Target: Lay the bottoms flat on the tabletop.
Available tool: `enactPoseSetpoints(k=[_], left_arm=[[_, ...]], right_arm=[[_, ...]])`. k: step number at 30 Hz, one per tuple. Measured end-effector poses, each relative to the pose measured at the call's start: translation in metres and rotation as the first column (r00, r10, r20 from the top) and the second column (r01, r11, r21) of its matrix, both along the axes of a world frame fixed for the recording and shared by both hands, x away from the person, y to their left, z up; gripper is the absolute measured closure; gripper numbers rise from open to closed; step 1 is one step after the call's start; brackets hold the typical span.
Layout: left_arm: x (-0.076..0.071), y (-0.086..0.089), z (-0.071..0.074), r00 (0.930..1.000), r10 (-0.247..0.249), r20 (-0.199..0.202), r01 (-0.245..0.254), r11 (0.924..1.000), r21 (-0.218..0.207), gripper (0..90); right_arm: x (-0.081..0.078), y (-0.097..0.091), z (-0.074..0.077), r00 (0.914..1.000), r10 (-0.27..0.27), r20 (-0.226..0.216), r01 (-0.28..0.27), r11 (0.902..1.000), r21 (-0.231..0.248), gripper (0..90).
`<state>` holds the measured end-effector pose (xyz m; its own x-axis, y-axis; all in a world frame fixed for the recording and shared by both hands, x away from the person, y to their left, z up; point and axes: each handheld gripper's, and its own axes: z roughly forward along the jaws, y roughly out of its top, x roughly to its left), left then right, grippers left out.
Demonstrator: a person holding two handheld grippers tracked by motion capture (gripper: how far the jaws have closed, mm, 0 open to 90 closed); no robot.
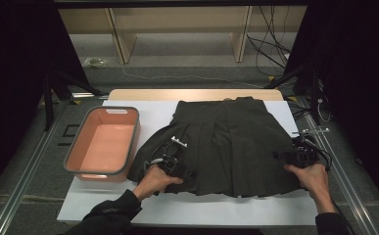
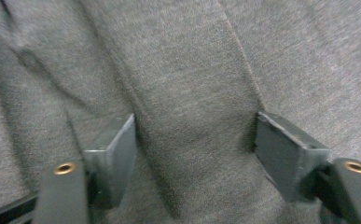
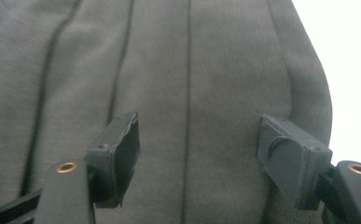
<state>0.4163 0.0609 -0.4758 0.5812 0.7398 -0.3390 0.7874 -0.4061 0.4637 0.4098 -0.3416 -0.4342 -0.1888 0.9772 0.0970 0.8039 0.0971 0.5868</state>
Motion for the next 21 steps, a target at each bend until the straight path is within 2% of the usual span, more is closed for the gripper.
enactPoseSetpoints(k=[3,6,7,9,11,13,16,19,21], left_arm=[[-0.002,-0.002,-0.001,0.9995,-0.005,0.032,0.004,0.9998,0.018,42.4],[-0.002,-0.001,-0.001,0.9994,-0.003,0.034,0.003,0.9999,0.016,49.4],[-0.002,-0.001,-0.001,0.9995,-0.002,0.031,0.002,1.0000,0.009,53.2],[-0.003,-0.002,-0.002,0.9989,-0.012,0.045,0.011,0.9997,0.023,62.5],[-0.002,-0.004,-0.003,0.9991,-0.017,0.039,0.017,0.9996,0.023,72.9],[-0.004,-0.005,-0.004,0.9976,-0.021,0.066,0.019,0.9990,0.040,82.1],[-0.004,-0.004,-0.004,0.9975,-0.021,0.068,0.019,0.9996,0.022,86.8],[-0.009,-0.004,0.000,0.9977,-0.006,0.067,0.008,0.9995,-0.031,87.2],[-0.013,-0.008,0.006,0.9970,-0.019,0.075,0.023,0.9980,-0.059,87.1]], right_arm=[[0.001,-0.005,-0.006,0.9997,-0.011,-0.023,0.011,0.9999,-0.002,30.6],[0.003,-0.010,-0.011,0.9991,-0.022,-0.035,0.023,0.9997,0.004,30.5],[0.004,-0.012,-0.014,0.9986,-0.028,-0.046,0.028,0.9996,0.005,30.3],[0.004,-0.014,-0.017,0.9979,-0.027,-0.059,0.027,0.9996,-0.005,29.9],[0.003,-0.018,-0.018,0.9971,-0.038,-0.066,0.038,0.9993,-0.005,29.9],[0.002,-0.023,-0.020,0.9962,-0.051,-0.070,0.050,0.9987,-0.010,29.9],[0.003,-0.026,-0.024,0.9952,-0.058,-0.079,0.057,0.9983,-0.012,29.9],[0.006,-0.025,-0.025,0.9954,-0.058,-0.076,0.056,0.9979,-0.033,29.4],[0.009,-0.025,-0.020,0.9960,-0.060,-0.066,0.059,0.9982,-0.013,29.1]])
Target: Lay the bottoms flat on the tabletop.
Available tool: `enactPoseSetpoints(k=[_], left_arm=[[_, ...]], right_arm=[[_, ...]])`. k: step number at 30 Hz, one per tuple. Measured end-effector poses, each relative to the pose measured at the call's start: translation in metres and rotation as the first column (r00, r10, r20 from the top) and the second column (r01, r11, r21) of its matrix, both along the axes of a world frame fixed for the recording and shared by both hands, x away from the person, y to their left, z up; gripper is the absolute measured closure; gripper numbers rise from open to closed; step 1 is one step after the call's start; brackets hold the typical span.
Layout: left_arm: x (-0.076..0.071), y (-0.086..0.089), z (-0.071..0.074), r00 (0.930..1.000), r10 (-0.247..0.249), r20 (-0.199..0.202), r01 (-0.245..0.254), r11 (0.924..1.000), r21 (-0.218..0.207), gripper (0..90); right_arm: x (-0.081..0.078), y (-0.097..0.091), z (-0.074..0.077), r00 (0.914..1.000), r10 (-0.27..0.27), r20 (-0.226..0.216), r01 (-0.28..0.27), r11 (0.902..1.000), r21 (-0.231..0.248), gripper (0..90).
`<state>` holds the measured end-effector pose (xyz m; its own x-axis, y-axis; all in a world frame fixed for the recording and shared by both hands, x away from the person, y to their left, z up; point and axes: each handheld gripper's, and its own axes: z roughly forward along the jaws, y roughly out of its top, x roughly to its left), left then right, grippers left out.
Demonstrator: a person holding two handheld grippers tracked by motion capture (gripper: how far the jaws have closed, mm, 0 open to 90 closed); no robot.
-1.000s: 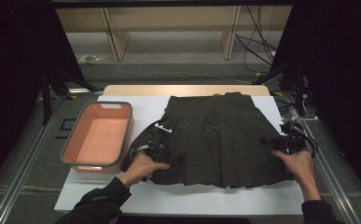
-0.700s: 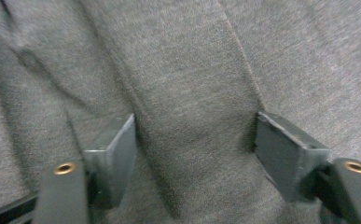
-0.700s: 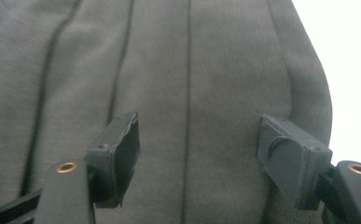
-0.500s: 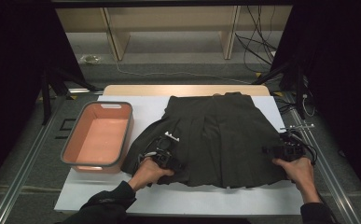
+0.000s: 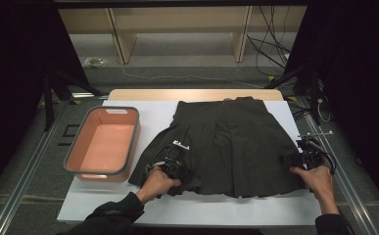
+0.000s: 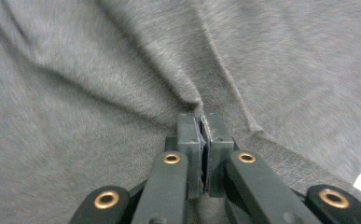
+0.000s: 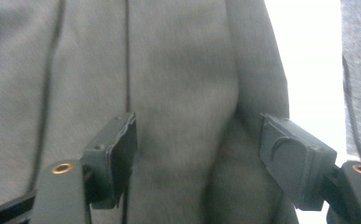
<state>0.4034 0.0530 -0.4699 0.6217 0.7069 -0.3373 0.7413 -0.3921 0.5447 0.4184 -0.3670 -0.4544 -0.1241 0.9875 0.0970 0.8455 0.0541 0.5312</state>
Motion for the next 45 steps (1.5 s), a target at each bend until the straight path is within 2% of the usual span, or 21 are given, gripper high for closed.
enactPoseSetpoints(k=[1,3,5,7,10,12,14,16,17,18,19,20,22,27,33,37,38,40,42,45], left_arm=[[0.000,-0.001,0.000,1.0000,-0.001,-0.004,0.001,0.9999,-0.012,87.0],[0.002,-0.003,-0.004,0.9996,-0.005,-0.029,0.005,0.9999,-0.016,86.7],[0.004,-0.002,-0.007,0.9991,-0.004,-0.042,0.003,0.9997,-0.025,86.2],[0.003,-0.001,-0.004,0.9993,-0.005,-0.036,0.004,0.9995,-0.030,85.7],[0.003,0.000,-0.003,0.9992,-0.013,-0.039,0.012,0.9994,-0.032,82.5],[0.003,0.002,-0.003,0.9991,-0.021,-0.037,0.020,0.9994,-0.028,81.7],[0.003,0.003,-0.004,0.9990,-0.021,-0.040,0.020,0.9992,-0.035,82.1],[0.004,0.003,-0.004,0.9990,-0.025,-0.038,0.024,0.9991,-0.033,84.1],[0.004,0.003,-0.004,0.9989,-0.026,-0.038,0.025,0.9991,-0.033,84.8],[0.004,0.004,-0.004,0.9988,-0.029,-0.040,0.028,0.9991,-0.033,85.2],[0.004,0.005,-0.003,0.9988,-0.032,-0.037,0.031,0.9990,-0.031,85.7],[0.004,0.005,-0.003,0.9990,-0.030,-0.034,0.029,0.9991,-0.033,86.0],[0.002,0.007,-0.002,0.9991,-0.034,-0.025,0.033,0.9991,-0.025,86.5],[0.001,0.012,0.001,0.9989,-0.044,-0.016,0.044,0.9987,-0.026,86.7],[-0.005,0.017,0.004,0.9978,-0.063,-0.019,0.062,0.9976,-0.031,87.0],[-0.010,0.019,0.007,0.9969,-0.074,-0.026,0.073,0.9963,-0.044,87.2],[-0.012,0.018,0.008,0.9967,-0.076,-0.027,0.075,0.9959,-0.050,87.2],[-0.015,0.016,0.008,0.9956,-0.083,-0.044,0.080,0.9944,-0.070,87.2],[-0.019,0.014,0.008,0.9940,-0.096,-0.054,0.091,0.9925,-0.081,87.2],[-0.023,0.011,0.011,0.9929,-0.113,-0.038,0.110,0.9913,-0.073,84.9]], right_arm=[[0.002,-0.001,0.003,1.0000,0.000,0.007,0.000,0.9999,0.011,29.0],[0.006,-0.003,0.005,0.9998,-0.008,0.017,0.008,1.0000,0.002,29.0],[0.010,-0.008,0.003,0.9997,-0.022,0.013,0.021,0.9997,0.014,28.8],[0.013,-0.012,-0.001,0.9996,-0.028,0.003,0.028,0.9995,0.012,27.1],[0.016,-0.016,-0.011,0.9990,-0.023,-0.039,0.023,0.9997,0.009,25.7],[0.016,-0.016,-0.012,0.9991,-0.017,-0.038,0.017,0.9998,0.007,26.4],[0.015,-0.014,-0.012,0.9994,-0.006,-0.033,0.006,1.0000,0.000,35.1],[0.012,-0.010,-0.011,0.9995,-0.001,-0.032,0.000,0.9997,-0.026,51.0],[0.011,-0.009,-0.009,0.9988,0.005,-0.048,-0.005,1.0000,-0.003,62.5],[0.010,-0.007,-0.008,0.9982,0.006,-0.060,-0.005,0.9999,0.013,69.9],[0.008,-0.004,-0.008,0.9968,0.018,-0.078,-0.018,0.9998,0.008,75.8],[0.006,-0.002,-0.007,0.9965,0.024,-0.080,-0.024,0.9997,-0.002,79.3],[-0.001,0.001,-0.004,0.9922,0.057,-0.110,-0.053,0.9979,0.036,81.4],[-0.025,0.011,0.004,0.9869,0.091,-0.133,-0.088,0.9957,0.031,82.3],[-0.056,0.009,0.009,0.9831,0.113,-0.144,-0.108,0.9933,0.042,82.5],[-0.066,0.009,0.011,0.9811,0.122,-0.150,-0.115,0.9918,0.055,81.8],[-0.067,0.008,0.011,0.9815,0.118,-0.150,-0.111,0.9922,0.056,80.3],[-0.065,0.005,0.009,0.9850,0.103,-0.139,-0.095,0.9935,0.063,70.3],[-0.062,0.003,0.009,0.9880,0.082,-0.131,-0.078,0.9964,0.035,60.3],[-0.057,-0.001,0.011,0.9934,0.064,-0.096,-0.060,0.9973,0.042,50.4]])
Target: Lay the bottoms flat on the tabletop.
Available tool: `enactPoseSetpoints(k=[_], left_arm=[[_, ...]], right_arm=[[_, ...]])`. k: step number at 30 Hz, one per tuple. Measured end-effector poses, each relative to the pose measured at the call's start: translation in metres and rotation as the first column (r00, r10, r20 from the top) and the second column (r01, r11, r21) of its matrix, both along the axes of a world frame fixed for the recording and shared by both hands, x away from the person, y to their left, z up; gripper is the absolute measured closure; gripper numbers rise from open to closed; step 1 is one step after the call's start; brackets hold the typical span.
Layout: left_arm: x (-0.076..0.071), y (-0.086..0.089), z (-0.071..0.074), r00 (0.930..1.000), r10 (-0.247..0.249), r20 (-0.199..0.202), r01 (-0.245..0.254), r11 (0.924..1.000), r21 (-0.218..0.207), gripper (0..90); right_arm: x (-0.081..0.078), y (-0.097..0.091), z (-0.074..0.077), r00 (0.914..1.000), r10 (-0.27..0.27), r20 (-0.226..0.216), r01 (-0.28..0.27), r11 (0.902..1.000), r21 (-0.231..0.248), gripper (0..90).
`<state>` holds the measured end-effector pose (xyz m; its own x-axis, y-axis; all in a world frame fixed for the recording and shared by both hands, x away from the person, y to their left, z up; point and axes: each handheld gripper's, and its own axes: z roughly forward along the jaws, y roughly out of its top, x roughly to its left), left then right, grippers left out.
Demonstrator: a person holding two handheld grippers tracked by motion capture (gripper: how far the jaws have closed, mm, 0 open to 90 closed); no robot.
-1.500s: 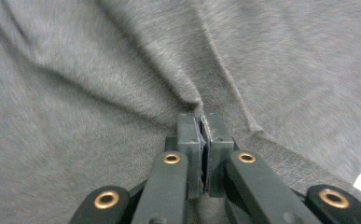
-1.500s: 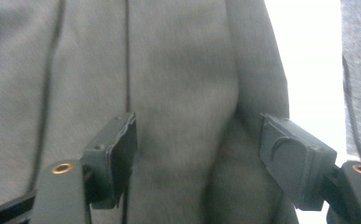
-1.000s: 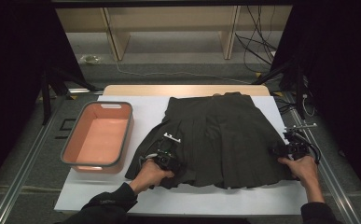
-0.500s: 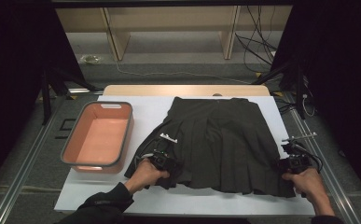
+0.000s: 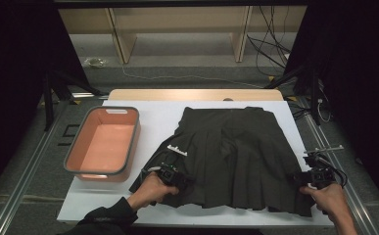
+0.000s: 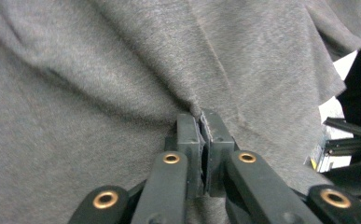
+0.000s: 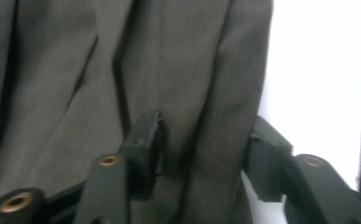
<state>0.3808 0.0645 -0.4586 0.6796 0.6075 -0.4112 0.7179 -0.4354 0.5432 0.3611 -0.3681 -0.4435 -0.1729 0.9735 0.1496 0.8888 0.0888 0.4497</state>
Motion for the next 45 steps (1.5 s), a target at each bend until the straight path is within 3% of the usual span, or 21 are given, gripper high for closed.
enactPoseSetpoints(k=[2,6,8,10,13,15,19,22,24,29,32,37,39,42,45], left_arm=[[0.002,0.003,0.005,0.9998,0.004,0.021,-0.004,1.0000,-0.005,78.9],[0.011,0.018,0.019,0.9955,0.063,0.071,-0.062,0.9979,-0.018,63.9],[0.019,0.028,0.026,0.9838,0.128,0.126,-0.129,0.9916,0.003,58.0],[0.027,0.036,0.029,0.9756,0.175,0.133,-0.177,0.9842,0.004,52.2],[0.038,0.044,0.029,0.9598,0.228,0.163,-0.239,0.9697,0.049,44.9],[0.045,0.048,0.026,0.9511,0.263,0.162,-0.274,0.9601,0.054,41.4],[0.053,0.052,0.016,0.9470,0.287,0.145,-0.302,0.9485,0.096,38.5],[0.057,0.052,0.009,0.9493,0.284,0.135,-0.301,0.9443,0.132,36.5],[0.059,0.051,0.003,0.9456,0.297,0.133,-0.316,0.9359,0.156,34.6],[0.061,0.046,-0.012,0.9552,0.276,0.106,-0.294,0.9288,0.226,33.8],[0.062,0.046,-0.017,0.9574,0.271,0.099,-0.287,0.9276,0.239,39.5],[0.060,0.051,-0.018,0.9478,0.287,0.140,-0.314,0.9160,0.250,59.2],[0.060,0.053,-0.018,0.9495,0.277,0.149,-0.307,0.9177,0.252,67.6],[0.059,0.053,-0.019,0.9547,0.265,0.136,-0.291,0.9265,0.239,80.2],[0.056,0.049,-0.019,0.9583,0.239,0.157,-0.273,0.9285,0.252,86.4]], right_arm=[[0.006,-0.002,0.003,0.9996,-0.016,0.025,0.016,0.9999,0.000,48.2],[0.019,-0.005,0.007,0.9973,-0.023,0.069,0.022,0.9997,0.010,44.6],[0.025,-0.005,0.008,0.9963,-0.027,0.082,0.025,0.9995,0.019,43.8],[0.031,-0.006,0.006,0.9963,-0.031,0.081,0.029,0.9992,0.029,42.4],[0.038,-0.007,0.003,0.9962,-0.044,0.075,0.040,0.9980,0.049,41.0],[0.040,-0.006,0.002,0.9964,-0.045,0.072,0.042,0.9982,0.042,40.1],[0.042,-0.004,0.000,0.9964,-0.042,0.074,0.040,0.9986,0.034,38.7],[0.044,-0.005,-0.003,0.9970,-0.043,0.064,0.041,0.9987,0.031,38.0],[0.046,-0.006,-0.005,0.9974,-0.042,0.060,0.040,0.9986,0.035,37.7],[0.050,-0.006,-0.010,0.9982,-0.037,0.048,0.036,0.9985,0.040,37.5],[0.052,-0.005,-0.011,0.9985,-0.036,0.042,0.034,0.9987,0.037,37.6],[0.055,-0.004,-0.015,0.9994,-0.028,0.018,0.028,0.9988,0.039,45.3],[0.056,-0.003,-0.017,0.9995,-0.030,0.005,0.029,0.9981,0.054,49.1],[0.055,-0.002,-0.019,0.9994,-0.034,-0.007,0.034,0.9972,0.066,55.4],[0.054,0.001,-0.018,0.9996,-0.023,-0.018,0.024,0.9981,0.056,62.5]])
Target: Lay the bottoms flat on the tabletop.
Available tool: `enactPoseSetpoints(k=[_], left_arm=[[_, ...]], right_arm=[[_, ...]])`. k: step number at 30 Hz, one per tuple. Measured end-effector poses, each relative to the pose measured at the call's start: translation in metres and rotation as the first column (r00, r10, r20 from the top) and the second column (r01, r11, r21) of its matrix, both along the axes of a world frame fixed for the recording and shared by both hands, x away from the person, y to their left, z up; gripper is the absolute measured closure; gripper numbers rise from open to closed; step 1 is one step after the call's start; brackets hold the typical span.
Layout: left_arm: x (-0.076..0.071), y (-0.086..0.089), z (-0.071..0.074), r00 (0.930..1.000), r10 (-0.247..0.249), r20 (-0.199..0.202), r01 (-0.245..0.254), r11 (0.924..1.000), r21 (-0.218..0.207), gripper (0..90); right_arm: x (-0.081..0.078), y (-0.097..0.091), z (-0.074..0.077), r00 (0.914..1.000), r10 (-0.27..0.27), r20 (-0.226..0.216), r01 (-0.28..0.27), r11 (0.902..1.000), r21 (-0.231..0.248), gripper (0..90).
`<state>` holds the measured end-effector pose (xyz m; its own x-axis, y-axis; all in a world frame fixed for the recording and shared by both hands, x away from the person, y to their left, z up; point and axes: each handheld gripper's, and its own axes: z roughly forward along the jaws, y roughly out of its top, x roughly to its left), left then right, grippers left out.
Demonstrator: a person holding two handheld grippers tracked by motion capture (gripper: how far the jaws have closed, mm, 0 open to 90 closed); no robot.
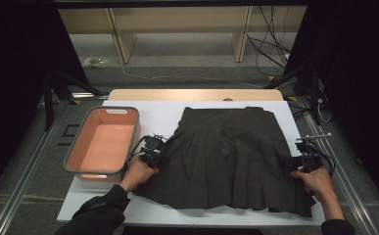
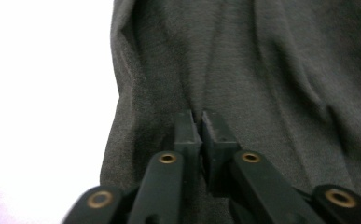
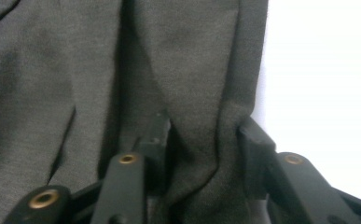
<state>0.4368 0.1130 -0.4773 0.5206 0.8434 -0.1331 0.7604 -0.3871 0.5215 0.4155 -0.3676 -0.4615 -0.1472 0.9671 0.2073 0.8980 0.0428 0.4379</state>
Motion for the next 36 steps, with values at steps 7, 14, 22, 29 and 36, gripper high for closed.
enactPoseSetpoints(k=[7,14,22,29,36], left_arm=[[-0.005,0.001,-0.001,0.9984,-0.041,-0.037,0.039,0.9978,-0.054,88.1],[-0.027,-0.007,0.000,0.9897,-0.123,-0.072,0.118,0.9905,-0.070,88.2],[-0.051,-0.004,0.002,0.9706,-0.210,-0.119,0.199,0.9753,-0.096,88.2],[-0.048,0.001,0.010,0.9727,-0.199,-0.120,0.182,0.9735,-0.138,81.2],[-0.017,-0.005,0.023,0.9969,-0.072,-0.031,0.067,0.9895,-0.128,49.7]], right_arm=[[-0.003,0.001,0.002,0.9999,0.010,0.003,-0.010,0.9998,-0.017,78.2],[-0.009,0.001,0.005,0.9997,0.025,-0.008,-0.025,0.9995,-0.020,81.2],[-0.046,-0.002,0.013,0.9972,0.067,-0.032,-0.067,0.9977,-0.004,82.1],[-0.058,-0.006,0.017,0.9986,0.051,-0.016,-0.051,0.9987,-0.008,63.5],[-0.032,-0.014,0.030,0.9953,0.011,0.097,-0.012,0.9999,0.004,41.7]])
